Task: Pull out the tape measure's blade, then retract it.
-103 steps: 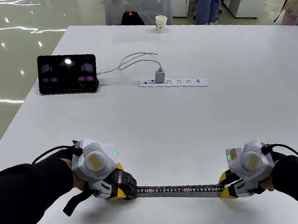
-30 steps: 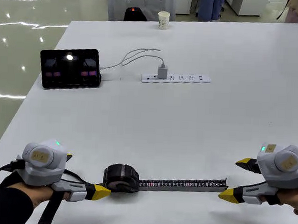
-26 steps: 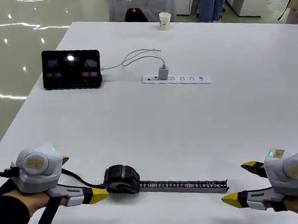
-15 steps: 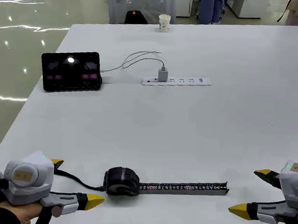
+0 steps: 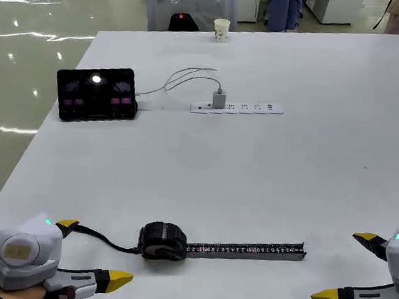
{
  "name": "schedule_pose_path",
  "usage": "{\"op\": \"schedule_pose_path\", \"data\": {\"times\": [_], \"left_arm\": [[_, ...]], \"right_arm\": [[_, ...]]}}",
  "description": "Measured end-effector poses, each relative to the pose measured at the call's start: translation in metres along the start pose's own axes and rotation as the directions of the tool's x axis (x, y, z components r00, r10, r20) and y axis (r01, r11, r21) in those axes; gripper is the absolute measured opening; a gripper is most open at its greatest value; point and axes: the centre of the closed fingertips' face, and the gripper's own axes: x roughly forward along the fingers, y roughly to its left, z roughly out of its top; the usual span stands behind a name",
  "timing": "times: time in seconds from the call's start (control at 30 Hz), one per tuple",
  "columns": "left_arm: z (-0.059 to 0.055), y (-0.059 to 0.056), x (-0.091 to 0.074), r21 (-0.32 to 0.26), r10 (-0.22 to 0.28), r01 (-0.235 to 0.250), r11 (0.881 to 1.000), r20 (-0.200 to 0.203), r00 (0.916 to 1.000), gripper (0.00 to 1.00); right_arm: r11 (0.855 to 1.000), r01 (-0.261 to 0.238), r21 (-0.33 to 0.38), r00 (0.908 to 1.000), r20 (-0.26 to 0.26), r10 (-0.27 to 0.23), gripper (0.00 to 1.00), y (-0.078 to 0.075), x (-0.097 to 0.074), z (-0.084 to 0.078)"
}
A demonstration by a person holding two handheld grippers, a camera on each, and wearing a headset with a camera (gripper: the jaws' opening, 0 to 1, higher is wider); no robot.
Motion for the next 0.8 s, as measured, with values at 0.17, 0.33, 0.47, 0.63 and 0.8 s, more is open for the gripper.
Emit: {"op": "schedule_pose_path", "data": {"times": [0.17,0.33,0.47,0.63,0.8], "left_arm": [[0.0059,-0.0016,-0.0010,-0.001,0.000,0.000,1.000,0.011,0.9999,0.99],[0.0028,-0.0015,0.0001,0.008,-0.007,0.007,1.000,0.002,1.0000,0.99],[0.0000,-0.0018,0.0003,-0.006,-0.008,0.008,1.000,-0.002,1.0000,0.99],[-0.0026,-0.0008,-0.0004,-0.015,-0.003,0.003,1.000,-0.010,0.9999,0.99],[-0.0031,0.0003,0.0002,-0.032,0.002,-0.003,0.999,-0.010,0.9999,0.99]], "right_arm": [[1.000,0.001,0.020,1.0000,0.002,-0.001,0.99,-0.0044,-0.0030,-0.0072],[1.000,0.003,0.021,1.0000,0.006,-0.003,0.99,-0.0038,-0.0040,-0.0062],[1.000,0.005,0.005,1.0000,-0.003,-0.005,0.99,-0.0037,-0.0051,-0.0057],[1.000,-0.010,-0.001,0.9999,-0.010,0.010,0.99,0.0024,-0.0060,-0.0050],[1.000,-0.015,-0.003,0.9998,-0.012,0.015,0.99,0.0038,-0.0060,-0.0028]]}}
